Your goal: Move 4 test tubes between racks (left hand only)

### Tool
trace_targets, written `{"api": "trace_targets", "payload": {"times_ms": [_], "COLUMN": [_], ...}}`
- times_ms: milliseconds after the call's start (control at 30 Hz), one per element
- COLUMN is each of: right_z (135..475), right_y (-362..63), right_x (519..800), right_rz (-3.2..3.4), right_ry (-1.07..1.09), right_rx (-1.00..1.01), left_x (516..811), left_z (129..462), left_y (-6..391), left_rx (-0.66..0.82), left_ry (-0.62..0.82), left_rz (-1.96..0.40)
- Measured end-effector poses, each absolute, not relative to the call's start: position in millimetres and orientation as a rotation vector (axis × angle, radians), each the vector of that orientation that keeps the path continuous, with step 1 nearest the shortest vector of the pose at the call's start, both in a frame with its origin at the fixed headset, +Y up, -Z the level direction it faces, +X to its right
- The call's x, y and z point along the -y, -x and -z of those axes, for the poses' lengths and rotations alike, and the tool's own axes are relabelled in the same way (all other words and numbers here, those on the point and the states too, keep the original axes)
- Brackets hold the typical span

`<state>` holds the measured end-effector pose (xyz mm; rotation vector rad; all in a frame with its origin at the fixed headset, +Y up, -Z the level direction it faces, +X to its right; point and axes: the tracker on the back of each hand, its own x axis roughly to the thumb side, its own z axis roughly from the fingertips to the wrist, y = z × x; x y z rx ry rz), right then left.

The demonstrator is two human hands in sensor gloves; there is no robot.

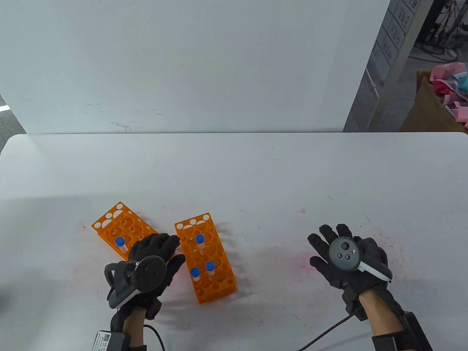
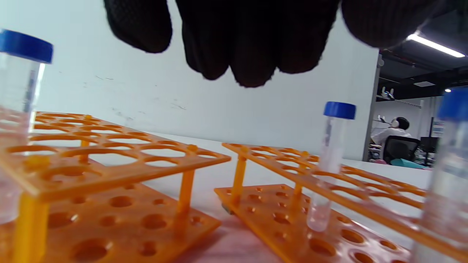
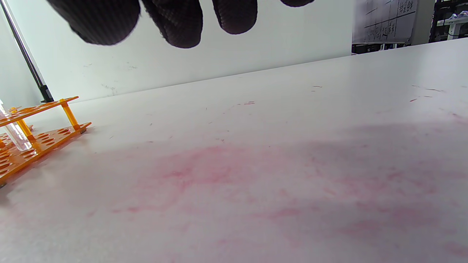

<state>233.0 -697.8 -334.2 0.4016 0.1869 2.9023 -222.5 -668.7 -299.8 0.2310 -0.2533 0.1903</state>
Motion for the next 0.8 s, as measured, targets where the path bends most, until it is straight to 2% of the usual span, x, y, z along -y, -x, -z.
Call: {"api": "trace_targets", "payload": {"times_ms": [433, 800], "right_z": [334, 335], "right_y": [-233, -234], "right_x": [698, 700], "right_rz": [-2.894, -2.895], "right_ry": [-0.399, -0.393], "right_rx": [-0.203, -0.228], "left_x": [667, 674], "left_z": [294, 297], "left_y": [196, 187], "left_rx": [0.404, 0.432], "left_ry": [-0.144, -0.055], "left_rz": [-0.145, -0.106]}}
